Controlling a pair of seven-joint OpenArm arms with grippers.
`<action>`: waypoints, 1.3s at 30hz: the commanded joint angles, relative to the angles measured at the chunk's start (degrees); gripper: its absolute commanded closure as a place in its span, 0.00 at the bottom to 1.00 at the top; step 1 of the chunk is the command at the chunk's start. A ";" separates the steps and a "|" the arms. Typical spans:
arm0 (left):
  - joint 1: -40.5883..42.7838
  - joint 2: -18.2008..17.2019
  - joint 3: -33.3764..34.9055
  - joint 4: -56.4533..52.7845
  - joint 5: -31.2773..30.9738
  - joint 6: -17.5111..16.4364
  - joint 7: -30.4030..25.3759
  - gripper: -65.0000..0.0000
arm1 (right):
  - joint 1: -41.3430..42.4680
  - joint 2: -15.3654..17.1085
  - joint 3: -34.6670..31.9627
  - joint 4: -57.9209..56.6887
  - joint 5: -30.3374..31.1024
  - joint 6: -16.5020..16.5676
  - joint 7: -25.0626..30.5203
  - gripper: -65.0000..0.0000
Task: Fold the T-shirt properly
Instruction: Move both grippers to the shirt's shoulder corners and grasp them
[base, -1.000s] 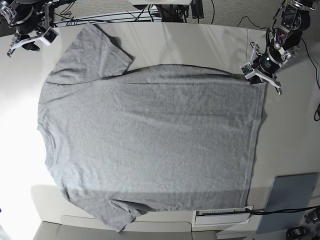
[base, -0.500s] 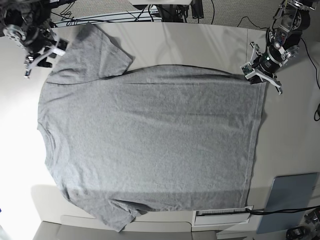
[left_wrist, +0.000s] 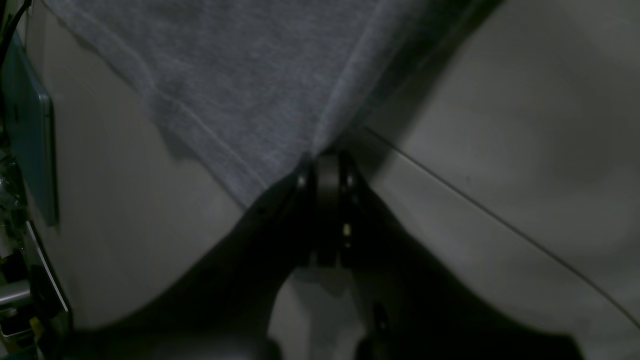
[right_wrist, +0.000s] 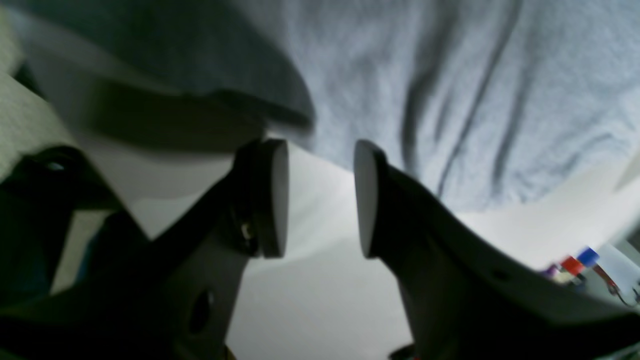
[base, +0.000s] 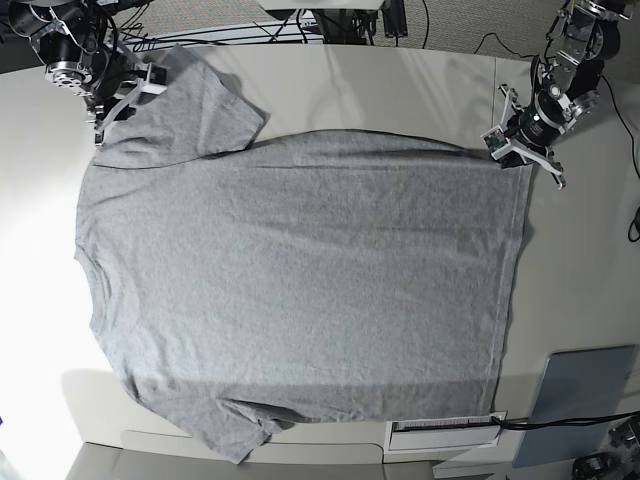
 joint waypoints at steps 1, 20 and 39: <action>0.68 -0.61 0.09 -0.35 0.24 -2.21 2.80 1.00 | 0.11 1.07 0.39 0.68 0.42 -0.28 -0.20 0.66; 0.68 -0.63 0.09 -0.35 0.24 -1.95 2.80 1.00 | 10.91 -4.00 -9.42 -7.39 -1.31 -0.46 2.91 0.66; 0.72 -0.63 0.09 -0.35 -3.67 -0.68 2.82 1.00 | 15.28 -3.96 -14.84 -7.82 1.42 -9.07 -9.53 1.00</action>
